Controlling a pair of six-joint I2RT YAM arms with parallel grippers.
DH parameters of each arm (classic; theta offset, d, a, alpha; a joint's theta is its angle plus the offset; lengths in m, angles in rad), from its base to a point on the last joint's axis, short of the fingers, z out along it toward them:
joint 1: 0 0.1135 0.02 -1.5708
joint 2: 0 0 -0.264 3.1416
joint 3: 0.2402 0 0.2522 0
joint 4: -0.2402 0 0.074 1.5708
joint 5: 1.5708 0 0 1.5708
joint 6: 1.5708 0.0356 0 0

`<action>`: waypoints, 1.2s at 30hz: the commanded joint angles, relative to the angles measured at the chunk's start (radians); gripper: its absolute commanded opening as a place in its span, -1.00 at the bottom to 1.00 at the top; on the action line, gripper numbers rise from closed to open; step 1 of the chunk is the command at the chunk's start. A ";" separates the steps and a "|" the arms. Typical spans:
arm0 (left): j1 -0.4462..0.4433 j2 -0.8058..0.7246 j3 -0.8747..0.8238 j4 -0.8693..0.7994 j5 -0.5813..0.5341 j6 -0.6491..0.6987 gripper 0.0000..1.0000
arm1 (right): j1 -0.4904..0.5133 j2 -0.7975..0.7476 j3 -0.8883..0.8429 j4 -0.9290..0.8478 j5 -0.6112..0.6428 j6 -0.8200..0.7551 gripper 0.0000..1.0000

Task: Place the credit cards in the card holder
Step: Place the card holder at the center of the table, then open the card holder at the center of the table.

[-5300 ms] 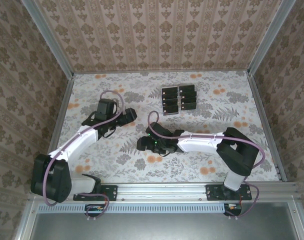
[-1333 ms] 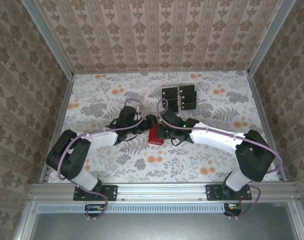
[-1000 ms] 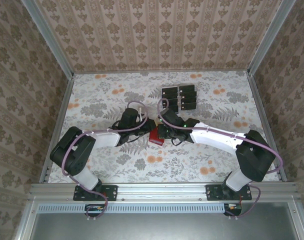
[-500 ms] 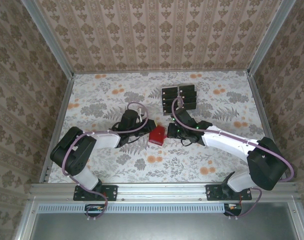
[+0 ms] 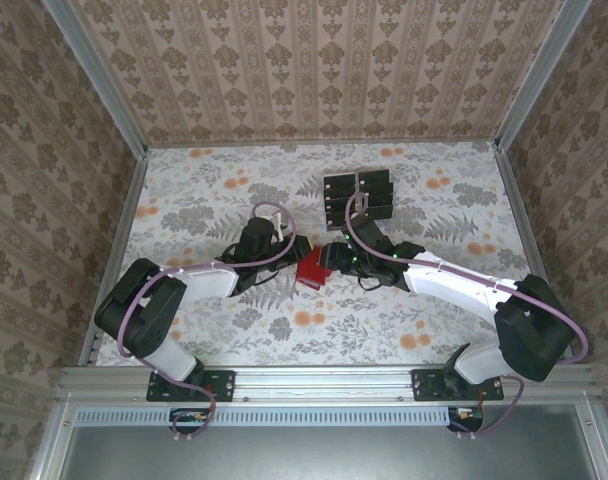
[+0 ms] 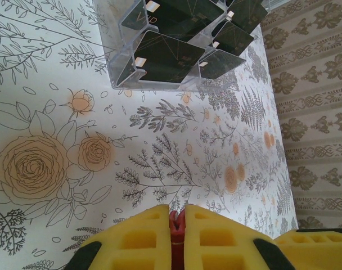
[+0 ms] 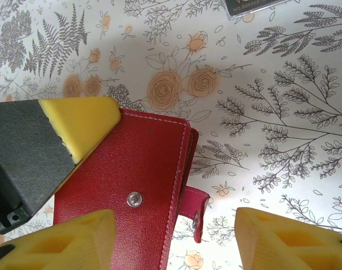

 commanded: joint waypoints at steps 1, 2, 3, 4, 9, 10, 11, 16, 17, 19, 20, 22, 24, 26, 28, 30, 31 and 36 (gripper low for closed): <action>-0.004 -0.037 -0.006 0.004 -0.011 0.025 -1.00 | -0.001 0.030 -0.020 0.013 -0.015 0.025 0.13; -0.004 -0.039 -0.010 0.004 -0.012 0.024 -1.00 | -0.002 0.036 -0.024 0.016 -0.016 0.029 0.07; -0.004 -0.041 -0.009 0.004 -0.013 0.023 -1.00 | -0.001 0.044 -0.029 0.021 -0.018 0.031 0.03; -0.004 -0.045 -0.011 0.004 -0.013 0.024 -1.00 | -0.001 0.049 -0.035 0.026 -0.018 0.035 0.02; -0.004 -0.059 -0.011 -0.001 -0.018 0.022 -1.00 | -0.001 0.078 -0.057 0.046 -0.019 0.044 -0.12; -0.004 -0.061 -0.011 -0.002 -0.019 0.022 -1.00 | -0.001 0.082 -0.058 0.050 -0.021 0.045 -0.16; -0.004 -0.063 -0.011 -0.001 -0.019 0.021 -1.00 | -0.001 0.086 -0.060 0.055 -0.024 0.046 -0.21; -0.006 -0.065 -0.017 0.003 -0.017 0.015 -1.00 | -0.003 0.094 -0.063 0.074 -0.024 0.040 -0.53; -0.007 -0.064 -0.021 0.004 -0.018 0.014 -1.00 | -0.004 0.093 -0.060 0.075 -0.025 0.037 -0.62; -0.007 -0.065 -0.025 0.010 -0.019 0.010 -1.00 | -0.009 0.087 -0.055 0.076 -0.026 0.030 -0.87; -0.009 -0.066 -0.027 0.012 -0.019 0.010 -1.00 | -0.013 0.083 -0.052 0.076 -0.029 0.023 -0.99; -0.009 -0.066 -0.031 0.009 -0.022 0.012 -1.00 | -0.017 0.074 -0.043 0.067 -0.038 0.011 -1.00; -0.008 -0.067 -0.036 -0.006 -0.031 0.025 -0.66 | -0.018 0.060 -0.034 0.052 -0.040 -0.004 -1.00; -0.009 -0.072 -0.046 -0.039 -0.055 0.048 -0.20 | -0.020 0.045 -0.021 0.038 -0.046 -0.016 -1.00; -0.005 -0.086 -0.058 -0.089 -0.097 0.079 0.17 | -0.019 0.040 -0.002 0.019 -0.060 -0.032 -1.00; 0.000 -0.105 -0.074 -0.139 -0.139 0.115 0.33 | -0.018 0.041 0.014 0.008 -0.077 -0.042 -1.00; 0.005 -0.114 -0.078 -0.160 -0.150 0.127 0.37 | -0.018 0.040 0.022 0.005 -0.087 -0.047 -1.00; 0.018 -0.152 -0.083 -0.230 -0.148 0.171 0.48 | -0.017 0.034 0.052 -0.006 -0.116 -0.050 -1.00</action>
